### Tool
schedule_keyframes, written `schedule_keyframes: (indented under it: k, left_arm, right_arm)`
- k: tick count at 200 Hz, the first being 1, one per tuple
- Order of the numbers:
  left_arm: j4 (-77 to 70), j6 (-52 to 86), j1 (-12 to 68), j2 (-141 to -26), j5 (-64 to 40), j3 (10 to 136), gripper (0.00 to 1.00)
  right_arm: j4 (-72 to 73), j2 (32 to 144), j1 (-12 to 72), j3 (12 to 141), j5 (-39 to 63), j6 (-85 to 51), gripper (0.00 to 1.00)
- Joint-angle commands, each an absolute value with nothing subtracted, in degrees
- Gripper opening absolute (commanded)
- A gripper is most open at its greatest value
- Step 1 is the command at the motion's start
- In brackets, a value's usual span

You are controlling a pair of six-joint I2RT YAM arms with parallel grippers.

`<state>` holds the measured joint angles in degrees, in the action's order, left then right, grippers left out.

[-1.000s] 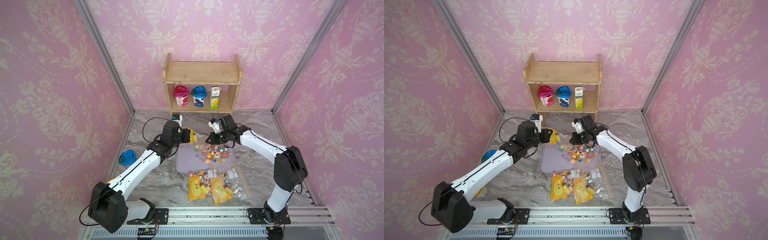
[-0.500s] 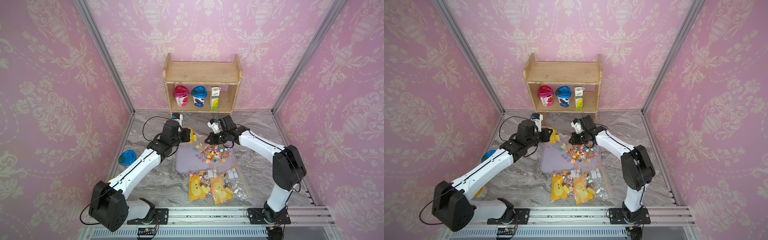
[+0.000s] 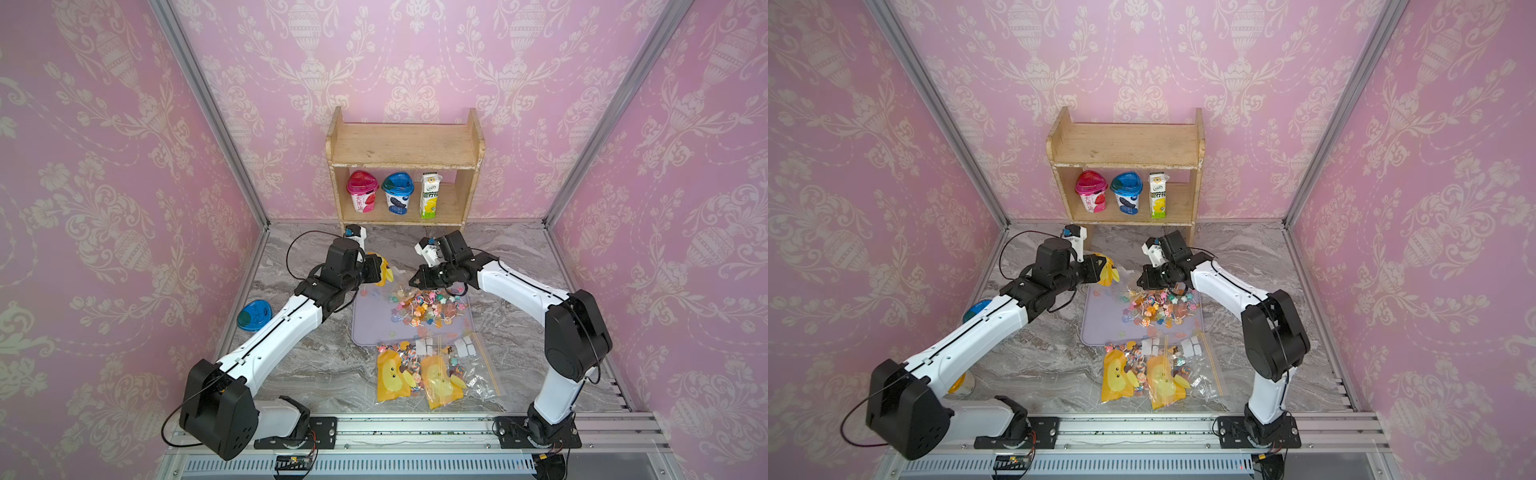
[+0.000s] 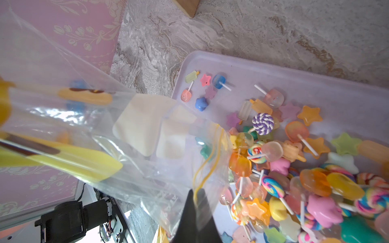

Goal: Pour candies out of the ziploc bag
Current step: 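Pour the candies out of the ziploc bag onto the tray.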

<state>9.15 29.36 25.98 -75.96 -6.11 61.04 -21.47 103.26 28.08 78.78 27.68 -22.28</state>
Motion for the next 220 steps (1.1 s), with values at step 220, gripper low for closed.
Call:
schedule_keyframes:
  k: [220]
  left_arm:
    - [10.9,27.2,24.7,-69.4,-4.9,67.3,0.00]
  right_arm:
    - [-25.4,104.2,28.1,78.1,27.0,-23.0,0.00]
